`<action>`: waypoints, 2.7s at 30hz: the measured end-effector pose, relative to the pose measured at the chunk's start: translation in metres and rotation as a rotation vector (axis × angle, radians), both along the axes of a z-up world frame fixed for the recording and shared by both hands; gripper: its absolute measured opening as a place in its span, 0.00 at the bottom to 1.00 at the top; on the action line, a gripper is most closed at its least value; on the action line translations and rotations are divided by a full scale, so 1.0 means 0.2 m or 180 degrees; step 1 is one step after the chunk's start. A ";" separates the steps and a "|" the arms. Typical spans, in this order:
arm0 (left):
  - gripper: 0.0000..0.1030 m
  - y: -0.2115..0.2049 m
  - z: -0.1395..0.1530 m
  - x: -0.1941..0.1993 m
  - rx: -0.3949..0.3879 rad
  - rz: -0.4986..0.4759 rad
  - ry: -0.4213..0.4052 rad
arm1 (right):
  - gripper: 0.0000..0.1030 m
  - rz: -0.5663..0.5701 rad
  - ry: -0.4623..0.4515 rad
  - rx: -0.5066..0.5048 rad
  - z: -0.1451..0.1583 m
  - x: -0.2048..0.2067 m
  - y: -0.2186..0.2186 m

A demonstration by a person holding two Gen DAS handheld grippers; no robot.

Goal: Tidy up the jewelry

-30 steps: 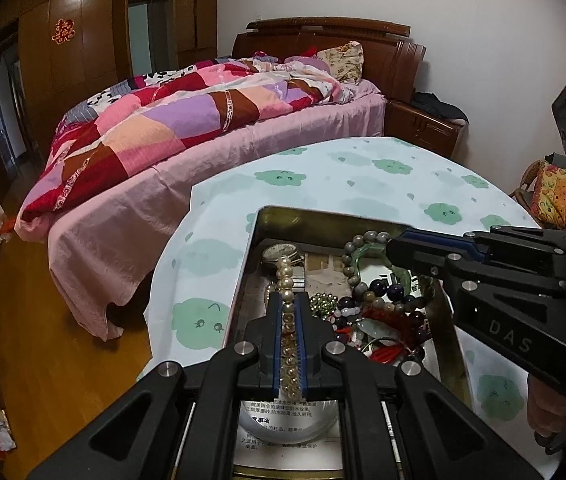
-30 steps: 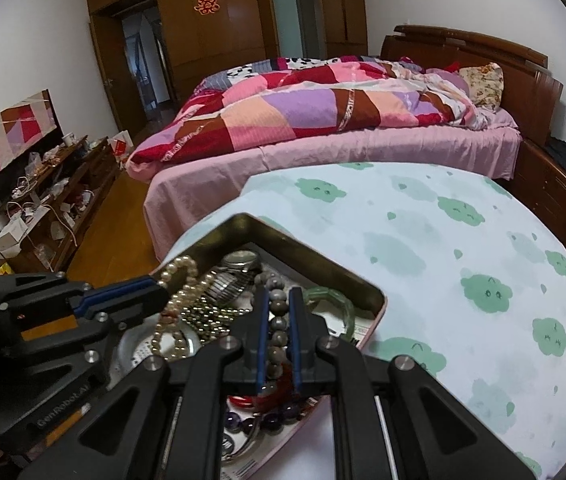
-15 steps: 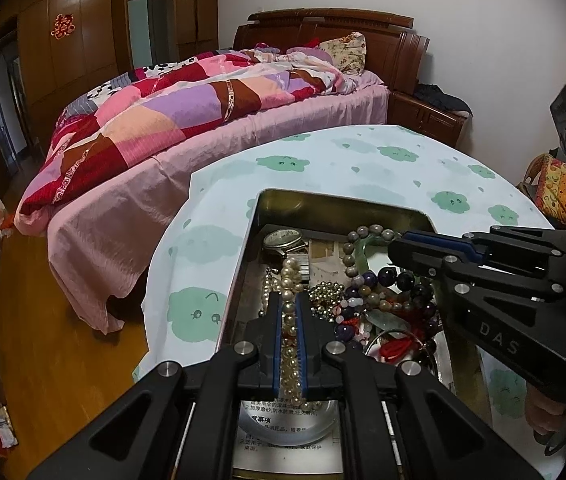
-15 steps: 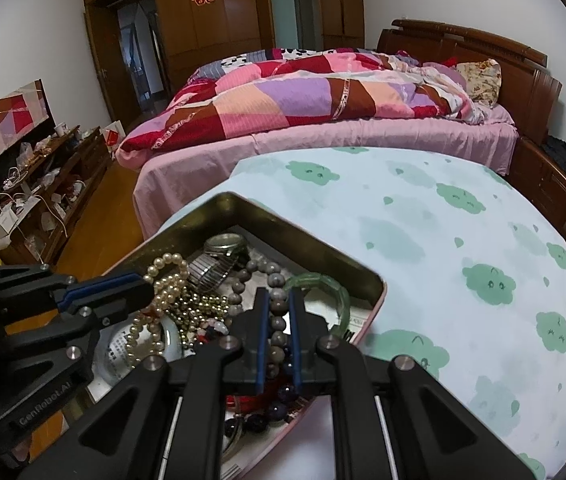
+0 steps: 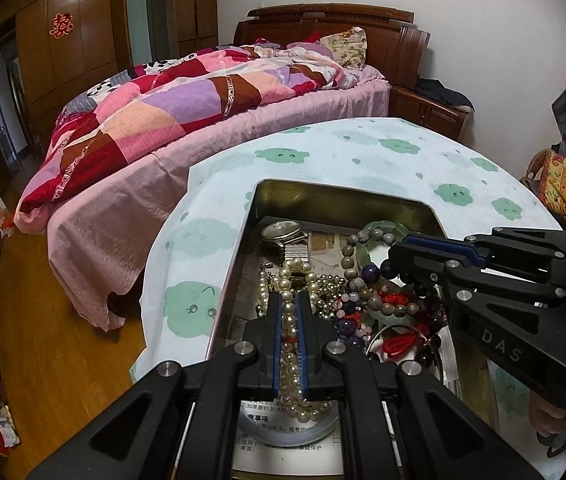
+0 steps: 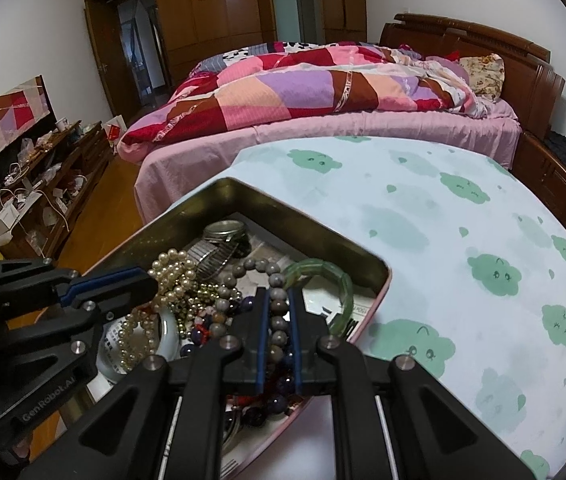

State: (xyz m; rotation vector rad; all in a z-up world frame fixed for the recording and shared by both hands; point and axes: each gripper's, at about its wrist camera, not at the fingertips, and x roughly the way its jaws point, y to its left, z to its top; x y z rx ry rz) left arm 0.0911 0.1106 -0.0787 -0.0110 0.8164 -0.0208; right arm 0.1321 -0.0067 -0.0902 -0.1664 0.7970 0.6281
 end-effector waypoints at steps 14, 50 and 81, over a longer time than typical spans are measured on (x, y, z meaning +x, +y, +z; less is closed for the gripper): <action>0.05 0.00 0.00 0.00 -0.0009 0.0005 0.0003 | 0.12 0.0014 -0.0005 -0.0019 -0.01 -0.01 0.01; 0.37 -0.01 0.02 -0.02 0.0067 -0.0003 -0.0010 | 0.23 0.0009 0.0046 -0.0035 -0.03 0.01 0.02; 0.66 0.02 0.25 -0.19 0.0302 0.0257 -0.0345 | 0.79 -0.0050 -0.0205 0.0151 0.16 -0.15 -0.16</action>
